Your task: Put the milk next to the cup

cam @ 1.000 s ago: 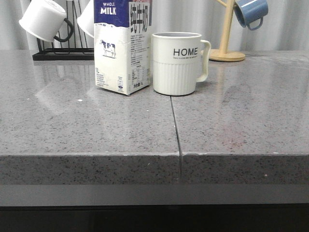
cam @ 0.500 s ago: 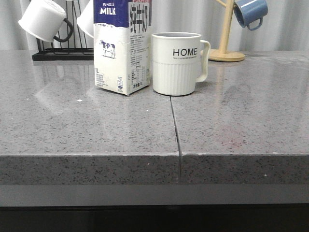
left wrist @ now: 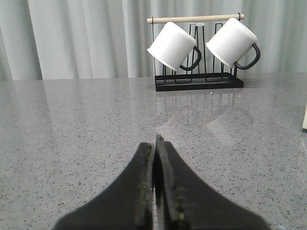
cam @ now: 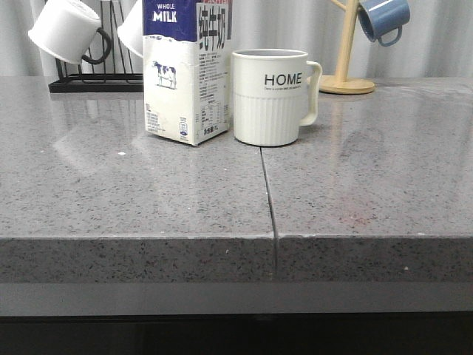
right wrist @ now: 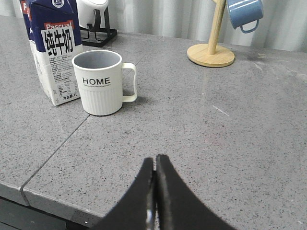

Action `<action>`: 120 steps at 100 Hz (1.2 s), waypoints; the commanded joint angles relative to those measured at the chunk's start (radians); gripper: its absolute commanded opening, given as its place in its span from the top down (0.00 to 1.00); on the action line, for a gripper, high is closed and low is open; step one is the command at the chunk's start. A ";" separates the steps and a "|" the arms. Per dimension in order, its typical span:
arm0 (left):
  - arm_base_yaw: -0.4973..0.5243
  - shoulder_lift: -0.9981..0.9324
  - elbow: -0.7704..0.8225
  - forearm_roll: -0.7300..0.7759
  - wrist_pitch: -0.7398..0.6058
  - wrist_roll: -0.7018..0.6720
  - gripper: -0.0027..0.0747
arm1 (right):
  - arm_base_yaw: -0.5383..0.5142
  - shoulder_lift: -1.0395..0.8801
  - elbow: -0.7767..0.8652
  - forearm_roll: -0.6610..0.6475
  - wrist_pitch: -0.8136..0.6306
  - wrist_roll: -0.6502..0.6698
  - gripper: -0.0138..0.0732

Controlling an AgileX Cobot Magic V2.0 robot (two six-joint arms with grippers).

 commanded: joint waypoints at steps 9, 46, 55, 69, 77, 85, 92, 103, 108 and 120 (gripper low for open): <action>0.000 -0.030 0.043 -0.010 -0.082 -0.002 0.99 | 0.000 0.012 -0.026 -0.004 -0.073 -0.004 0.92; 0.000 -0.030 0.043 -0.010 -0.082 -0.002 0.99 | 0.000 0.012 -0.026 -0.007 -0.078 -0.004 0.92; 0.000 -0.030 0.043 -0.010 -0.082 -0.002 0.99 | -0.001 0.012 -0.026 -0.034 -0.100 -0.004 0.92; 0.000 -0.030 0.043 -0.010 -0.082 -0.002 0.99 | -0.044 0.013 -0.003 -0.055 -0.218 -0.004 0.92; 0.000 -0.030 0.043 -0.010 -0.082 -0.002 0.99 | -0.110 0.017 0.057 -0.046 -0.379 -0.006 0.92; 0.000 -0.030 0.043 -0.010 -0.082 -0.002 0.99 | -0.192 0.015 0.149 -0.018 -0.525 -0.019 0.92; 0.000 -0.030 0.043 -0.010 -0.082 -0.002 0.99 | -0.250 0.005 0.224 0.006 -0.606 -0.032 0.92; 0.000 -0.030 0.043 -0.010 -0.082 -0.002 0.99 | -0.303 -0.039 0.328 0.041 -0.639 -0.068 0.92; 0.000 -0.030 0.043 -0.010 -0.082 -0.002 0.99 | -0.316 -0.064 0.371 0.051 -0.639 -0.074 0.92; 0.000 -0.030 0.043 -0.010 -0.082 -0.002 0.99 | -0.331 -0.137 0.475 0.064 -0.647 -0.073 0.92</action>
